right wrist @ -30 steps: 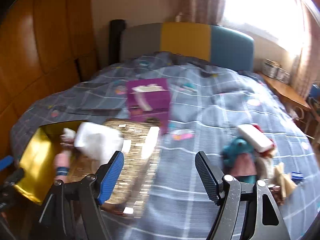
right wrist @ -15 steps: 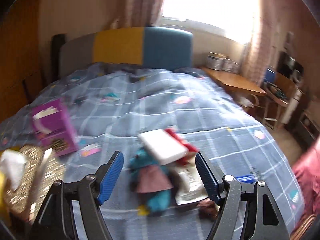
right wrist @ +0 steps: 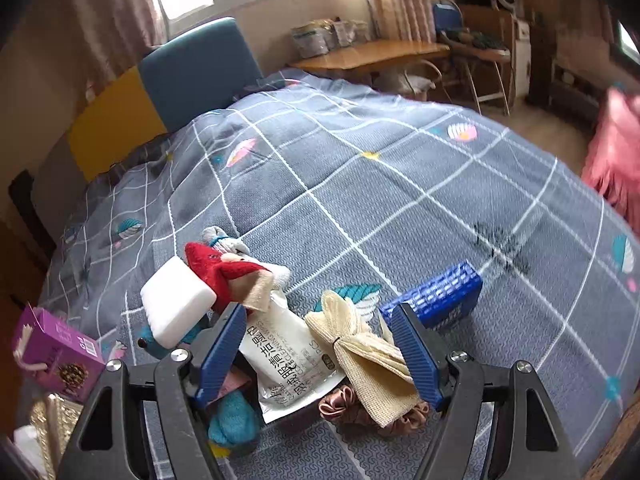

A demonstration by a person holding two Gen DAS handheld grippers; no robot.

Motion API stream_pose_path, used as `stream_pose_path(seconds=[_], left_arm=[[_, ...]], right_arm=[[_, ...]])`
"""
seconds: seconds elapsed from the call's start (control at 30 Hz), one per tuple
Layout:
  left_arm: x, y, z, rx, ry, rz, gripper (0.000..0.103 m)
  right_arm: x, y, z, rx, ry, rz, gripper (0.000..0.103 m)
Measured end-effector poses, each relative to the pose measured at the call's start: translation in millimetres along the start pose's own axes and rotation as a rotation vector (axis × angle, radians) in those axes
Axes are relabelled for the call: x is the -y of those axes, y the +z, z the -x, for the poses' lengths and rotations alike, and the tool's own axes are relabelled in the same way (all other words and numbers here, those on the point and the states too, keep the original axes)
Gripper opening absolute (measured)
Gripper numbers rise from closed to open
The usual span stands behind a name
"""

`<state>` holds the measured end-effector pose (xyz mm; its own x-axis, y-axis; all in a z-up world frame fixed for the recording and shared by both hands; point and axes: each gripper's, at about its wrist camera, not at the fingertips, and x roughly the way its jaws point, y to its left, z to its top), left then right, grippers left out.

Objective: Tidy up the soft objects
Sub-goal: 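Return the right tool to the pile while the left tool grasps the white sponge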

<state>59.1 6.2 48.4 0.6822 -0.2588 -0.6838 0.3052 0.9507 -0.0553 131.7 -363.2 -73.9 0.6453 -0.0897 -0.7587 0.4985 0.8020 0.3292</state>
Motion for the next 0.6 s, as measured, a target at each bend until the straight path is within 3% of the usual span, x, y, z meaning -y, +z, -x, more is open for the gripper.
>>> stream_pose_path(seconds=[0.07, 0.17, 0.33, 0.43, 0.6], left_arm=[[17, 17, -20, -0.044, -0.109, 0.032, 0.078], [39, 37, -49, -0.107, -0.225, 0.07, 0.069], [71, 62, -101, -0.193, -0.332, 0.132, 0.062], [82, 76, -136, -0.268, -0.377, 0.196, 0.062], [92, 101, -191, -0.37, -0.321, 0.248, 0.062]], right_arm=[[6, 0, -1, -0.012, 0.013, -0.031, 0.076], [7, 1, -2, -0.013, 0.008, -0.046, 0.076], [15, 2, -2, -0.028, 0.024, -0.089, 0.076], [20, 2, -4, -0.043, 0.02, -0.108, 0.076], [24, 3, -5, -0.059, 0.047, -0.138, 0.078]])
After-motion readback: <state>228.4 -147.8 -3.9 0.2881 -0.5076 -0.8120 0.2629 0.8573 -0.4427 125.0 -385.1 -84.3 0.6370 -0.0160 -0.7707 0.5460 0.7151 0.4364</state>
